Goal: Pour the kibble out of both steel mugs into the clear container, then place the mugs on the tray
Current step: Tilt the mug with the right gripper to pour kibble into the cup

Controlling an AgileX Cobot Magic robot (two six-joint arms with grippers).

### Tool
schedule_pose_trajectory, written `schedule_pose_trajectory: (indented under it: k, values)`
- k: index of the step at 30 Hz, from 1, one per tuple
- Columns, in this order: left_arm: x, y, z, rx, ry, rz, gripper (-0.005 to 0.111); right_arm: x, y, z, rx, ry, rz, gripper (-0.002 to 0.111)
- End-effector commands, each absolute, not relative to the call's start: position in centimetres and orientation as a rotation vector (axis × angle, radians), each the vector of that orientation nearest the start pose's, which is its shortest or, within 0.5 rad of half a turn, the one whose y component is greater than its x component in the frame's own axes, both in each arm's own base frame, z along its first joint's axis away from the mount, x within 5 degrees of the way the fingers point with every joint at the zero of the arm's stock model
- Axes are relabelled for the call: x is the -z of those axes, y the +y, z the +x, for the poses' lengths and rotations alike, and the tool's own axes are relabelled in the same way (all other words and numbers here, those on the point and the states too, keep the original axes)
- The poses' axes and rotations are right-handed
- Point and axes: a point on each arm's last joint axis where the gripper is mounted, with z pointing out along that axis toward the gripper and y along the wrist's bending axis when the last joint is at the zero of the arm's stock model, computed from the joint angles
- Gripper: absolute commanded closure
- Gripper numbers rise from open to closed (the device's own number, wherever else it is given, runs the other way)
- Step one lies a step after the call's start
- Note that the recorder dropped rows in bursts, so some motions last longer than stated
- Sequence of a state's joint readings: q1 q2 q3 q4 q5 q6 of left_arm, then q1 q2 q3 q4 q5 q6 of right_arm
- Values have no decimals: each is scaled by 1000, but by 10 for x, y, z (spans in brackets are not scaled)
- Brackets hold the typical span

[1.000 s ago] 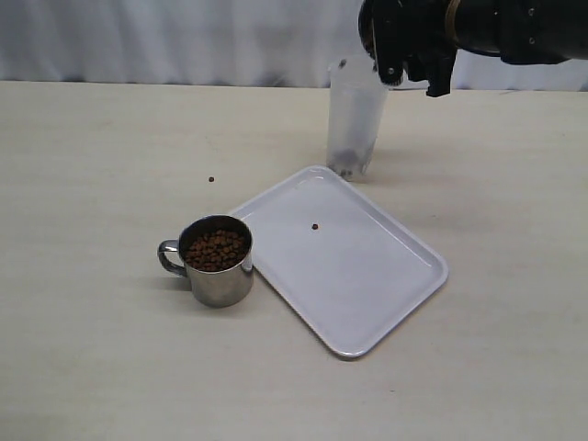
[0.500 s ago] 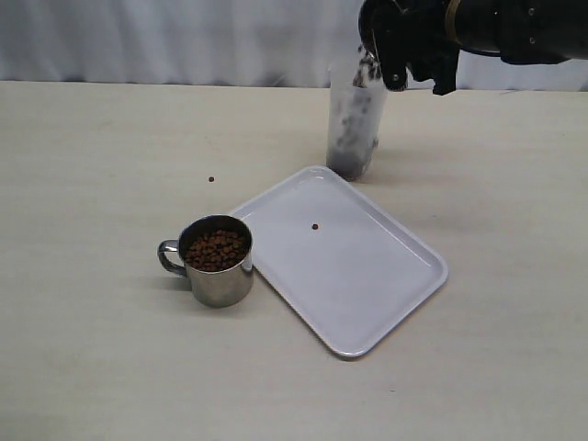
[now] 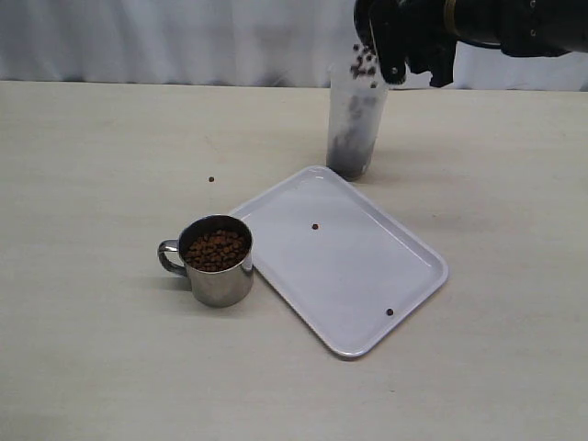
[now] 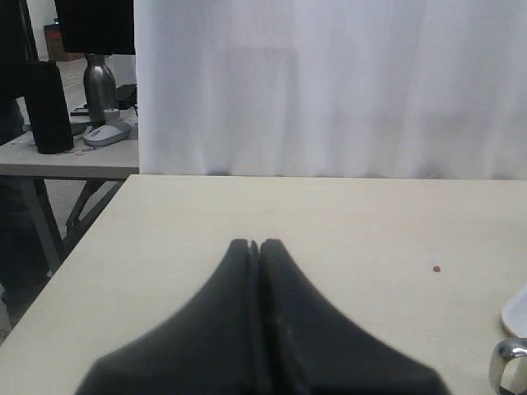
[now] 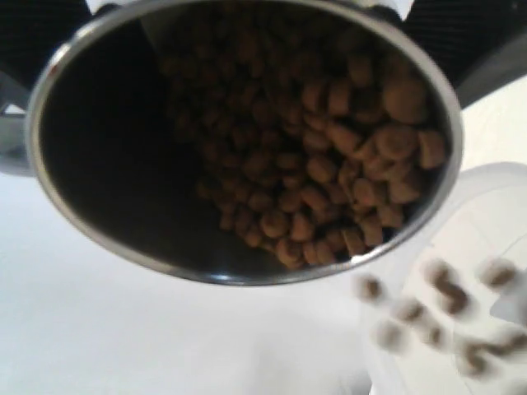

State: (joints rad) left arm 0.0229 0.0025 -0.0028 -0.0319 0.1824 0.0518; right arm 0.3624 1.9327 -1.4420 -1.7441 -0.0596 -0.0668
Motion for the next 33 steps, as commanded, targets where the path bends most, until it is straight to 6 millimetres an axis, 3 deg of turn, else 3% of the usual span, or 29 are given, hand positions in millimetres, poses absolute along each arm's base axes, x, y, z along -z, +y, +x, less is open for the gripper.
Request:
schedule_pose_trajectory:
  k: [1,25,33]
  values:
    - [-197,0,56,-19,1658,2,107,-266,168,427,887,904,-1872,104]
    - [-197,0,56,-19,1658,2,107,-266,168,428,956,806,-1934,104]
    - [-197,0,56,-19,1658,2,107,-267,177,430,922,781,-1924,104]
